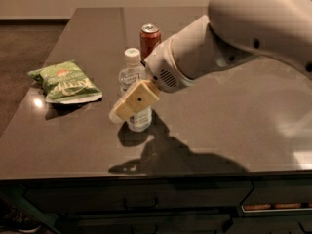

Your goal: Knock blue plastic bottle over

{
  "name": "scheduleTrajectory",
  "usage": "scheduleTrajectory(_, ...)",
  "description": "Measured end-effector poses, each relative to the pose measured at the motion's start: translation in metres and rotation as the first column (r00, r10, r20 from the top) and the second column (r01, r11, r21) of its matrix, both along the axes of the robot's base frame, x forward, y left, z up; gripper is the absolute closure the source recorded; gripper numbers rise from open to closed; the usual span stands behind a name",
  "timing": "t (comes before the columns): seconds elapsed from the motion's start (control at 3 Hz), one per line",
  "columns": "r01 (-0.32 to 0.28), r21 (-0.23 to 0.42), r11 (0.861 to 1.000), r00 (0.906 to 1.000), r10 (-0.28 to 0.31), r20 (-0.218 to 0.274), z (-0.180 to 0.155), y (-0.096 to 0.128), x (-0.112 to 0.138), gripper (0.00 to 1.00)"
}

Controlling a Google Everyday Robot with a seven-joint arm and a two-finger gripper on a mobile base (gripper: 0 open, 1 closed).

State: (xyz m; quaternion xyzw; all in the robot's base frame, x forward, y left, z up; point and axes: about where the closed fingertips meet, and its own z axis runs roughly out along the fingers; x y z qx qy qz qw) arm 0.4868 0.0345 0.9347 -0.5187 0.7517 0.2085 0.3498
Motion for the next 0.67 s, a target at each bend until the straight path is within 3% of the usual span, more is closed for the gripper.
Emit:
scheduleTrajectory(0.33, -0.008, 0.046, 0.999, 0.9998, 0.009, -0.019, 0.0036, 0.0158, 0.0078, 0.19)
scheduleTrajectory(0.67, -0.005, 0.061, 0.998, 0.9999, 0.005, -0.01, 0.0084, 0.0171, 0.0172, 0.43)
